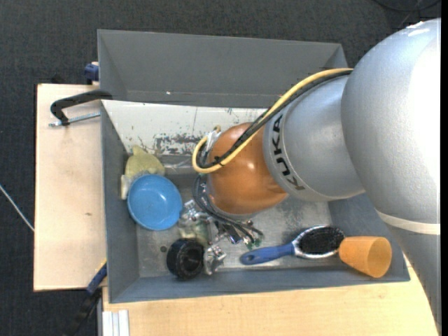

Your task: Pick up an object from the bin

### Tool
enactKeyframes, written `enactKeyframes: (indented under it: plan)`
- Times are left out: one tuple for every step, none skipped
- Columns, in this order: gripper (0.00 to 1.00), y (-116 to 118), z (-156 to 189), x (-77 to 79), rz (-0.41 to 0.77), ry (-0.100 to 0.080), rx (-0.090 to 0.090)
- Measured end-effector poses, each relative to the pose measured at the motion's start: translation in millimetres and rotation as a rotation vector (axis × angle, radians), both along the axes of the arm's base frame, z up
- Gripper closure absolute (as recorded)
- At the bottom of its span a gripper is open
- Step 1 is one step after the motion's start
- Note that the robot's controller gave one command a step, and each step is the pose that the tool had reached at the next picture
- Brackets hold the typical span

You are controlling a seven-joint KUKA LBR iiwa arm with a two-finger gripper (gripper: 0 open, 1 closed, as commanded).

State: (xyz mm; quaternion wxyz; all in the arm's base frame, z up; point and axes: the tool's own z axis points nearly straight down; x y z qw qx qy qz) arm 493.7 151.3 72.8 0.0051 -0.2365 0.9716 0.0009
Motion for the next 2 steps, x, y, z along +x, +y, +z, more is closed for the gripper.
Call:
enactKeyframes:
  plan:
    - [1.0,1,1,0.0,0.0,-0.001,0.002]
    - [1.0,-17,225,15.5,0.333,-0.006,-0.003]
